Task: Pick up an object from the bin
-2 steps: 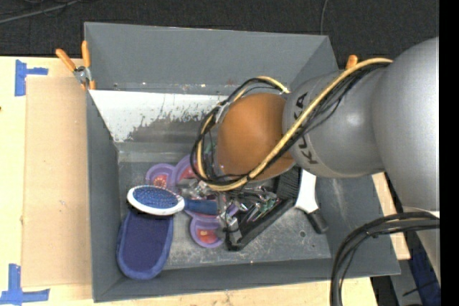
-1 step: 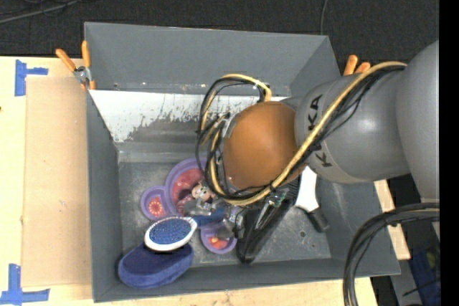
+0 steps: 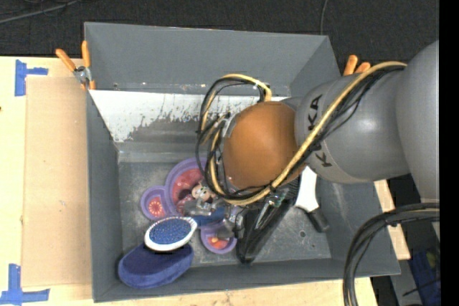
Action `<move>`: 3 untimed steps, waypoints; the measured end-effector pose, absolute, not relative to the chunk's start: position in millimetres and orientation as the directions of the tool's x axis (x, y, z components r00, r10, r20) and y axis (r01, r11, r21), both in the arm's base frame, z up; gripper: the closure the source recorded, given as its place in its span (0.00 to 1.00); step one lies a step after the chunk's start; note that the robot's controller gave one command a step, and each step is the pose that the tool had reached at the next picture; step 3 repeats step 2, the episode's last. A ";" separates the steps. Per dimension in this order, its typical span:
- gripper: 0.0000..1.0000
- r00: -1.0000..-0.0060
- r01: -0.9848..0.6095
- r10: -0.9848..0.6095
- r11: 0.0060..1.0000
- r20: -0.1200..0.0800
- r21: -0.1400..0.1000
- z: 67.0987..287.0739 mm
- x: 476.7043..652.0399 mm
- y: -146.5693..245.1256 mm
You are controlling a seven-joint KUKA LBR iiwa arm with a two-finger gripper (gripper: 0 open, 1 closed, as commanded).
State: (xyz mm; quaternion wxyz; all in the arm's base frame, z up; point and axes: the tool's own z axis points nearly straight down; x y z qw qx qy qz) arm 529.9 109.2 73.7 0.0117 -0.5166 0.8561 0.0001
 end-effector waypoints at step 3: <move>1.00 -0.470 -0.882 -0.882 0.471 -0.019 -0.010 101.5 528.9 109.7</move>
Offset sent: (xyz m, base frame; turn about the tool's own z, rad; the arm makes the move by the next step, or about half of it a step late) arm -0.0008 0.0008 0.0346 0.0025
